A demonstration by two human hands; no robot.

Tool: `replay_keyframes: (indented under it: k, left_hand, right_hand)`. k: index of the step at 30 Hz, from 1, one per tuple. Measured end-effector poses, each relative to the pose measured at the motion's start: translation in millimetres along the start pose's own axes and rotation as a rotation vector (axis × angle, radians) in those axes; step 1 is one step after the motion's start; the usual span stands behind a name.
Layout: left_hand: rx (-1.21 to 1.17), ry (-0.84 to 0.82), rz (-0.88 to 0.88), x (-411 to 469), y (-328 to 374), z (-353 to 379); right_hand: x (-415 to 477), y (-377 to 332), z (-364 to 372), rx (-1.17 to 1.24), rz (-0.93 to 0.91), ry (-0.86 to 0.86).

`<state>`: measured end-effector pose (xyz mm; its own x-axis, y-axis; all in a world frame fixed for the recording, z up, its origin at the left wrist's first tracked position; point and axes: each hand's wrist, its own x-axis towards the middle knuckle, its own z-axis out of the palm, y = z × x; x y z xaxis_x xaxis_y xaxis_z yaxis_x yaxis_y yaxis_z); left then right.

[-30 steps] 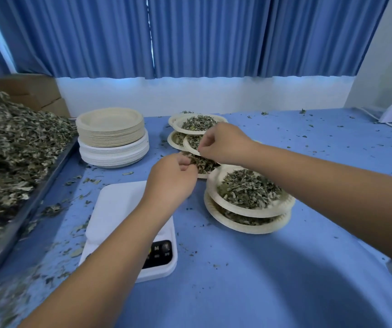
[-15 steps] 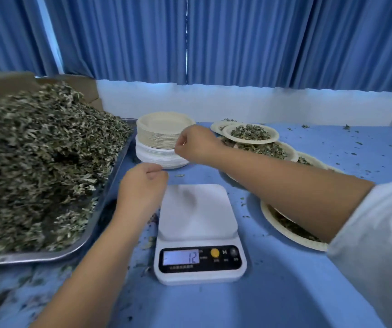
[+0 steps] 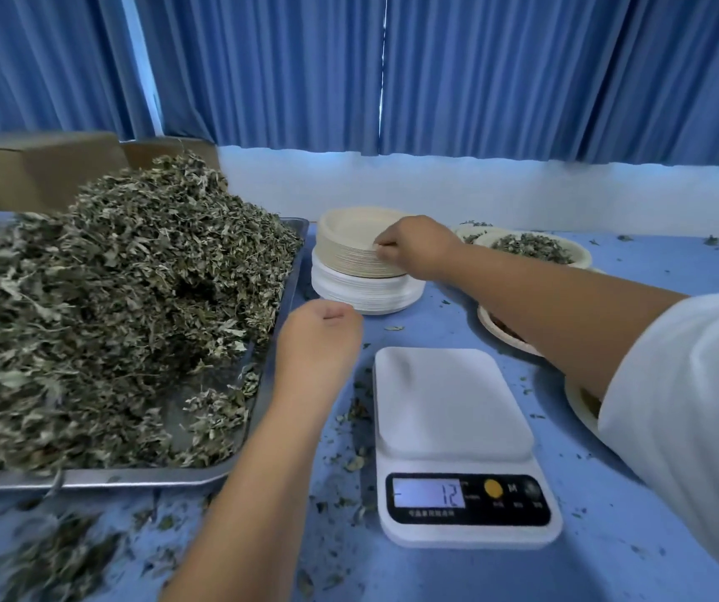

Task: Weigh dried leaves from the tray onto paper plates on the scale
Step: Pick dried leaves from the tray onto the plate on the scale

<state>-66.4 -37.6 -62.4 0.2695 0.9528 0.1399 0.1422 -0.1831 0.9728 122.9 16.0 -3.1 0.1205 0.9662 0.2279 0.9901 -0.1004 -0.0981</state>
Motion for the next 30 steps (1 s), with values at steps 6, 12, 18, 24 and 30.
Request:
replay_keyframes:
  k: [6,12,18,24,30]
  left_hand:
    - [0.004,0.030,-0.041,1.5,-2.5,0.4]
    - [-0.007,0.025,-0.047,0.9,-1.8,0.7]
    - [0.018,0.024,-0.032,-0.2,-1.0,2.0]
    - [0.051,0.016,-0.023,-1.7,1.0,2.0]
    - [0.080,0.015,-0.006,-2.3,0.8,2.7]
  right_hand:
    - [10.3,2.0,-11.8,0.050,-0.024,-0.084]
    - [11.0,2.2,-18.0,-0.044,-0.079,-0.097]
    - [9.7,-1.7,-17.9,-0.443,-0.186,0.042]
    - [6.8,3.2,-10.9,-0.566,-0.178,0.164]
    - [4.0,2.3,-8.0,-0.511,-0.142,0.159]
